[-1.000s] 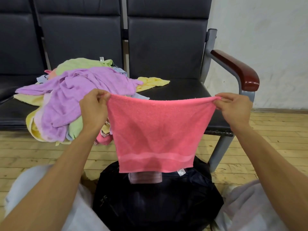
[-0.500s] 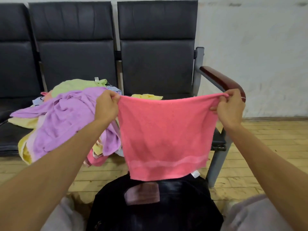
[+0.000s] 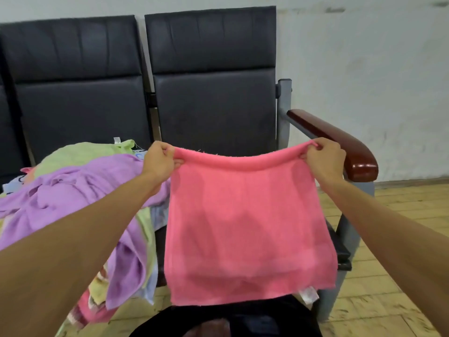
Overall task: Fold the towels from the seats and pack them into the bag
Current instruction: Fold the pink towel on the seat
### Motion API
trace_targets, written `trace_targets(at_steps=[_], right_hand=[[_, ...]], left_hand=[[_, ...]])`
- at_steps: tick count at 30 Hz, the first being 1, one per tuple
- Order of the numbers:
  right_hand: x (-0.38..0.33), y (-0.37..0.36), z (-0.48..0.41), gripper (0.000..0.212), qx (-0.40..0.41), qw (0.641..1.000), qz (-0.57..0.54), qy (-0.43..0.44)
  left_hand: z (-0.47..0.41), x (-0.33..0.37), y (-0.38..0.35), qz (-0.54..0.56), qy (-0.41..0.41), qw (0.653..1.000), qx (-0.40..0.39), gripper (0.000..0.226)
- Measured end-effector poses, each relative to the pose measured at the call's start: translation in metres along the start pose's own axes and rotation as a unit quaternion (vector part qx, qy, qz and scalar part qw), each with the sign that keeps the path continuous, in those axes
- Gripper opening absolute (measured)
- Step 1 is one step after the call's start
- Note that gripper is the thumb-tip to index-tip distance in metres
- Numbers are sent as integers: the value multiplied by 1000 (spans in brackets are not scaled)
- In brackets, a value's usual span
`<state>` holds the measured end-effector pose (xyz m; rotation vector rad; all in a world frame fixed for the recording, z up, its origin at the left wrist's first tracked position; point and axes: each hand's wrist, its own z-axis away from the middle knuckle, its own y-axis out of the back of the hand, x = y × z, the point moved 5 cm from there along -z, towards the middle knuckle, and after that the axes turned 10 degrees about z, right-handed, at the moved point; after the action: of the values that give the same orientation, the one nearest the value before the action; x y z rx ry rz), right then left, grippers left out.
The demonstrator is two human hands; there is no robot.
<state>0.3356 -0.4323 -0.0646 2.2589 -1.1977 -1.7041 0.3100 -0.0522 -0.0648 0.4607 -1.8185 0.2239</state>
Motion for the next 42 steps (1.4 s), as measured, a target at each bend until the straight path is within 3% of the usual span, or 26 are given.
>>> trace_targets(at_steps=[5,8,11,15,18,21,23,26,28,32,37,39,42], right_hand=[[16,-17,-23,30,-6,999,-38,5],[25,-10,-8,29,-29,999,-14,12],[29,8,12,33,-49,998,14,31],[23,33,52,24,-79,983,116,115],[24,36,97,21,-185,939,223,184],[42,23,133,29,-327,844,350,241],[53,18,140,32,-337,815,395,257],[57,12,136,33,-305,825,405,248],[59,5,128,32,-298,835,400,232],[64,-9,109,25,-281,875,351,180],[58,3,88,21,-148,959,208,125],[52,17,87,20,-90,971,177,133],[48,35,95,19,-65,971,170,156]], left_hand=[[-11,-11,3,-4,-38,999,34,17],[8,-30,12,-1,-15,1000,12,8],[42,-30,18,32,3,999,5,15],[91,-26,23,45,4,999,-26,20],[128,-43,24,-29,34,993,-108,18],[157,-55,23,-190,-9,966,-178,16],[167,-62,21,-223,-15,952,-211,19],[165,-75,19,-251,-11,939,-236,16],[157,-82,15,-275,-31,931,-238,28],[141,-86,1,-307,-84,913,-256,32],[120,-80,3,-248,-48,957,-140,26],[120,-68,10,-230,-80,964,-109,23],[126,-53,23,-191,-92,974,-81,22]])
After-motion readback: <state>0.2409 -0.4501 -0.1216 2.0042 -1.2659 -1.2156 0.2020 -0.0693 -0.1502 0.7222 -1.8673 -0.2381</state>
